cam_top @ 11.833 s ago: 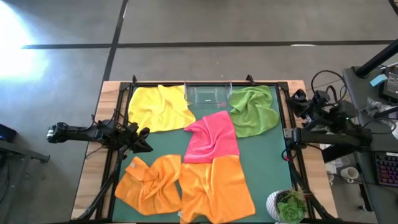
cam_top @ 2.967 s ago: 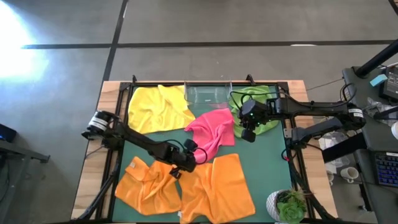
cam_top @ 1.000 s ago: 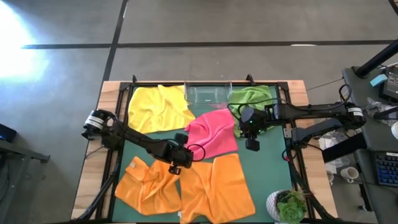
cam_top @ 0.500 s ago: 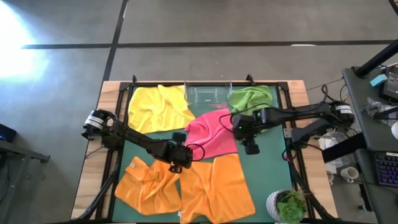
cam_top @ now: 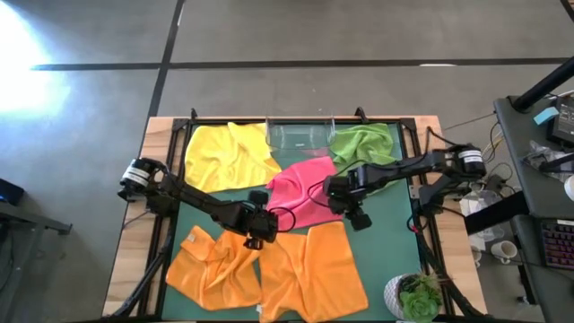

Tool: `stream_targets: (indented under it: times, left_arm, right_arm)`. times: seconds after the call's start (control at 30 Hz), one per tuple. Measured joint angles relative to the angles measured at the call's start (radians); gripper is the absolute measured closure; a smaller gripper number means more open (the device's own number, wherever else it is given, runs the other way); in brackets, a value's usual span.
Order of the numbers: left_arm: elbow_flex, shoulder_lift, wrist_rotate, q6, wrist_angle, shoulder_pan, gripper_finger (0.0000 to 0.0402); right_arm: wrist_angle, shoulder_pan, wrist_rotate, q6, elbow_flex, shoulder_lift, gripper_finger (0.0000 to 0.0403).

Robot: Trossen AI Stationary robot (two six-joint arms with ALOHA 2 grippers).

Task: Fold microfiber towels
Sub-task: Fold the pink microfiber towel

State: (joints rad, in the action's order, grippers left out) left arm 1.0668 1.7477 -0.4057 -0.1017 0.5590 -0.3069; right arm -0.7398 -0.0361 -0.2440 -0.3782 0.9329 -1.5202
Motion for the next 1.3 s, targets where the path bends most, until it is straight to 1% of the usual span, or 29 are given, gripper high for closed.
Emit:
stream_targets:
  times: [0.17, 0.47, 0.8, 0.87, 0.93, 1.07, 1.13, 1.2, 1.3]
  left_arm:
    - [0.000, 0.000, 0.000, 0.000, 0.000, 0.000, 0.0401]
    - [0.000, 0.000, 0.000, 0.000, 0.000, 0.000, 0.0401]
    - [0.000, 0.000, 0.000, 0.000, -0.001, 0.000, 0.0401]
    - [0.000, 0.000, 0.000, 0.000, -0.001, 0.000, 0.0401]
    - [0.000, 0.000, 0.000, 0.000, -0.001, 0.000, 0.0401]
    - [0.000, 0.000, 0.010, 0.000, -0.002, 0.000, 0.0401]
    - [0.000, 0.000, 0.032, 0.000, -0.006, 0.000, 0.0401]
    - [0.000, 0.000, 0.048, -0.022, -0.008, 0.000, 0.0401]
    - [0.000, 0.000, 0.067, -0.113, -0.008, 0.000, 0.0401]
  right_arm:
    - [0.036, 0.012, 0.000, 0.019, 0.001, -0.046, 0.0266]
    - [0.088, 0.012, 0.000, 0.019, 0.001, -0.060, 0.0266]
    - [0.110, 0.012, 0.001, 0.030, 0.001, -0.146, 0.0268]
    - [0.112, 0.012, 0.014, 0.044, 0.001, -0.153, 0.0278]
    - [0.114, 0.012, 0.039, 0.051, 0.001, -0.153, 0.0296]
    - [0.118, 0.010, 0.055, 0.077, 0.001, -0.150, 0.0352]
    - [0.117, 0.010, 0.053, 0.095, 0.001, -0.149, 0.0380]
    - [0.114, 0.011, 0.053, 0.108, 0.000, -0.137, 0.0389]
    - [0.105, 0.011, 0.054, 0.134, 0.000, -0.111, 0.0392]
